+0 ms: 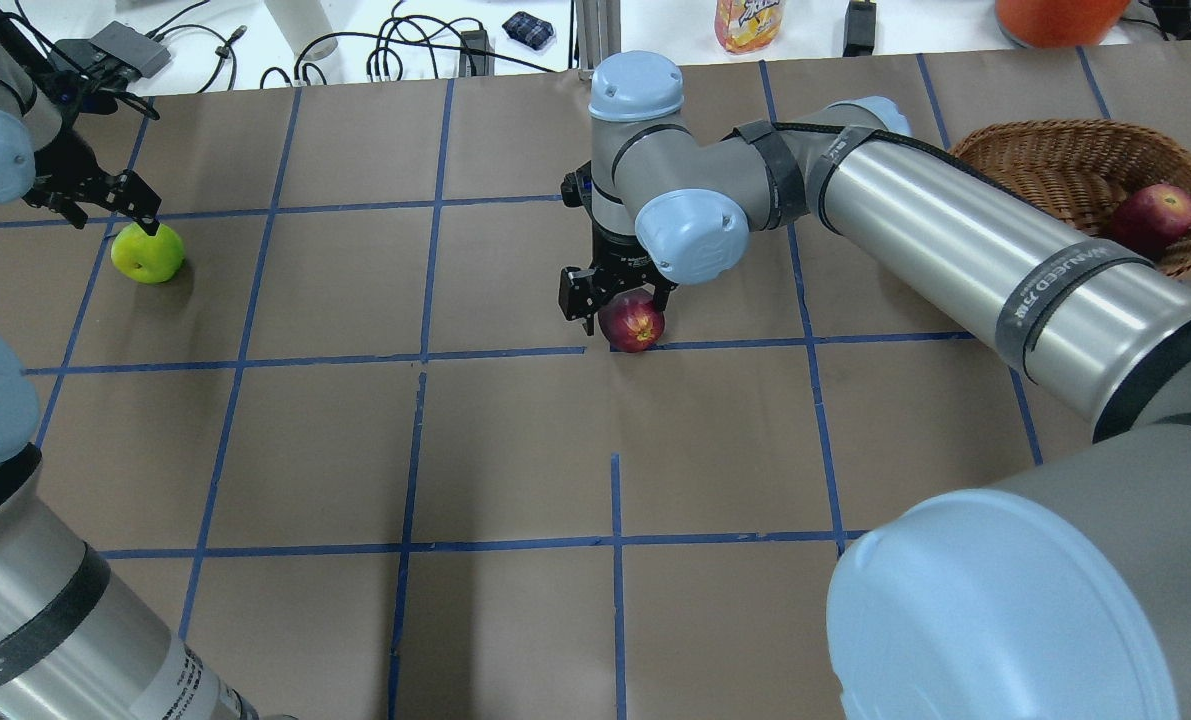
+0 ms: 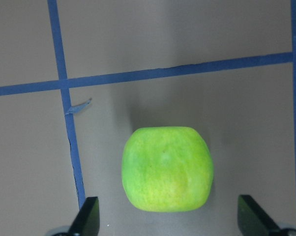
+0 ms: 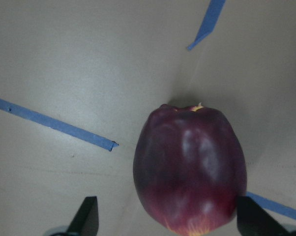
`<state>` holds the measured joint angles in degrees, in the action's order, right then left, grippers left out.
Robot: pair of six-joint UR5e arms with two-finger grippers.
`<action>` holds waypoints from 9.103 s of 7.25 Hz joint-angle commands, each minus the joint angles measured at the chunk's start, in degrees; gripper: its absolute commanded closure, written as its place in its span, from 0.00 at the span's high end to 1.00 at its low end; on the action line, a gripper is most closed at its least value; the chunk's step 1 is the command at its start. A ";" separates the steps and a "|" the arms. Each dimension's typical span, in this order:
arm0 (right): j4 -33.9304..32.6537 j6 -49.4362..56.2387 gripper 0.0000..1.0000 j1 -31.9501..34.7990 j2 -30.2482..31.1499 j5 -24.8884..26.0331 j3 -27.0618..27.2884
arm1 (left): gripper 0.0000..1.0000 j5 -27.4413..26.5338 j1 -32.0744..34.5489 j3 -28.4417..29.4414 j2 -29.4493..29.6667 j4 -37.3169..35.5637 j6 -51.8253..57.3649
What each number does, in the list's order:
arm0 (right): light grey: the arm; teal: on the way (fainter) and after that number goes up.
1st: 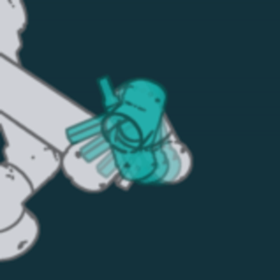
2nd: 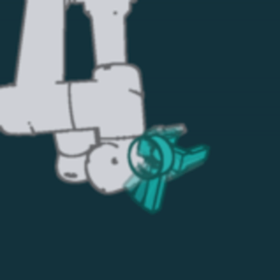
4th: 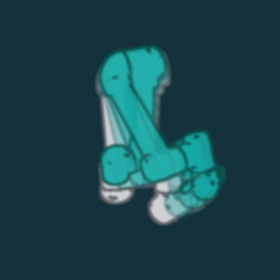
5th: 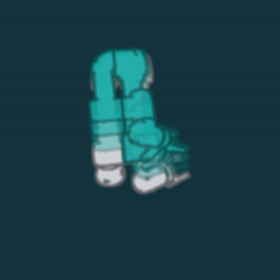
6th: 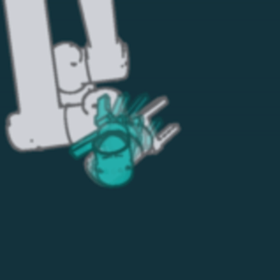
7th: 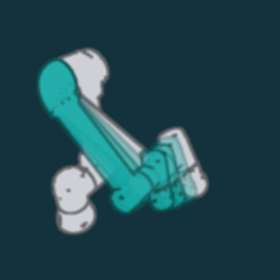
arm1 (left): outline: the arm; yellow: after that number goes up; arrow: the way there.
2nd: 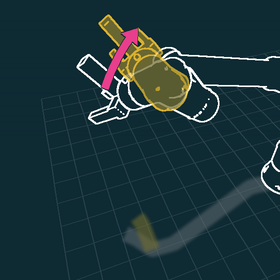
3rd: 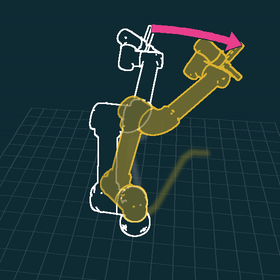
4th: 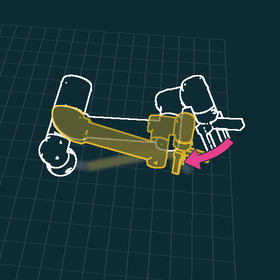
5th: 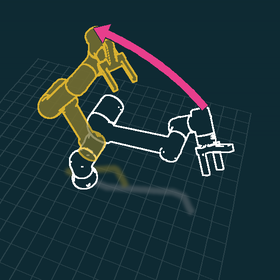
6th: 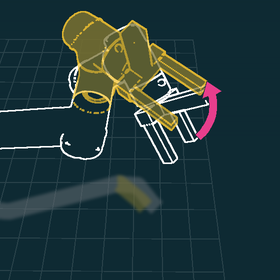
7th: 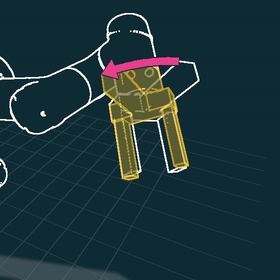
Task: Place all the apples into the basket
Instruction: 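Grasp dark red apple with right gripper while left grasps green apple, then move dark red apple into basket with right while left carries green apple, then set the green apple down at the table center and open the left gripper, then lower the right gripper onto the green apple and close it, then carry the green apple into the basket with the right gripper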
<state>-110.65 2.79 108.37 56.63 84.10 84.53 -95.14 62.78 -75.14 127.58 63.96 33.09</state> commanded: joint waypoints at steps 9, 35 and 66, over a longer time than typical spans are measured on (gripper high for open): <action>-2.64 -3.58 1.00 -0.44 -0.55 3.27 0.62 | 0.35 0.22 3.64 -0.53 -0.56 4.73 -1.52; 6.37 6.31 1.00 -31.52 8.21 3.96 -6.58 | 1.00 5.76 38.43 -15.56 -25.14 13.66 -40.19; 4.92 16.10 0.00 -37.52 -1.08 5.90 -10.79 | 1.00 7.60 28.98 -21.54 -45.58 27.36 -29.84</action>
<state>-104.84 16.16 72.26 56.44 89.86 73.69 -88.09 91.88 -96.78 82.12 91.32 3.14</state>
